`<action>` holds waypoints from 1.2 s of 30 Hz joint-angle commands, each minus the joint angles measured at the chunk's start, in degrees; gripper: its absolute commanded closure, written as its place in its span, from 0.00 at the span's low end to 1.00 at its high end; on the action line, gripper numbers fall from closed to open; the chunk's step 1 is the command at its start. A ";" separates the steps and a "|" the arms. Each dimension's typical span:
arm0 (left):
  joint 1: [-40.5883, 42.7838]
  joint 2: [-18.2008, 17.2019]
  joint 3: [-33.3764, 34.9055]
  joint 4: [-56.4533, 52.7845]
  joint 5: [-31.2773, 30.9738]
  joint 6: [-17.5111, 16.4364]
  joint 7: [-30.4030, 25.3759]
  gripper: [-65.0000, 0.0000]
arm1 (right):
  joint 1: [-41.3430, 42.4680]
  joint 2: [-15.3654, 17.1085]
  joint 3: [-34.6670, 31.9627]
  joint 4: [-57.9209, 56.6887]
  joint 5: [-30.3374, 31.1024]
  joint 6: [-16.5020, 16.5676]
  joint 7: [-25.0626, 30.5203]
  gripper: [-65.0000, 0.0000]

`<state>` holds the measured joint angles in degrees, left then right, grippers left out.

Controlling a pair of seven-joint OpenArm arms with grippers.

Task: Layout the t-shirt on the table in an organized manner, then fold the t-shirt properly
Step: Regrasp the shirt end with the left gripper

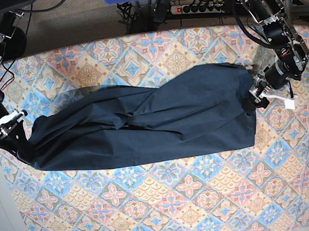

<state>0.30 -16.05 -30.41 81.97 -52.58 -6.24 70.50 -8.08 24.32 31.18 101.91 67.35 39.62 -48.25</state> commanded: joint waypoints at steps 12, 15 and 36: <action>-0.95 -1.04 2.06 1.06 -1.45 -0.57 -0.48 0.77 | 0.65 1.22 0.43 0.73 1.44 0.38 1.88 1.00; -0.60 -1.40 1.80 1.76 -1.53 -0.57 -0.39 0.89 | 0.65 1.22 0.43 0.73 1.44 0.38 1.88 1.00; -2.27 -3.59 -1.10 -5.45 -1.01 -0.40 -2.68 0.23 | 0.47 1.13 0.43 1.61 1.44 0.38 1.88 1.00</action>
<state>-1.04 -18.46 -31.27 75.68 -52.31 -6.31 68.45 -8.27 24.29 31.18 102.41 67.37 39.66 -48.23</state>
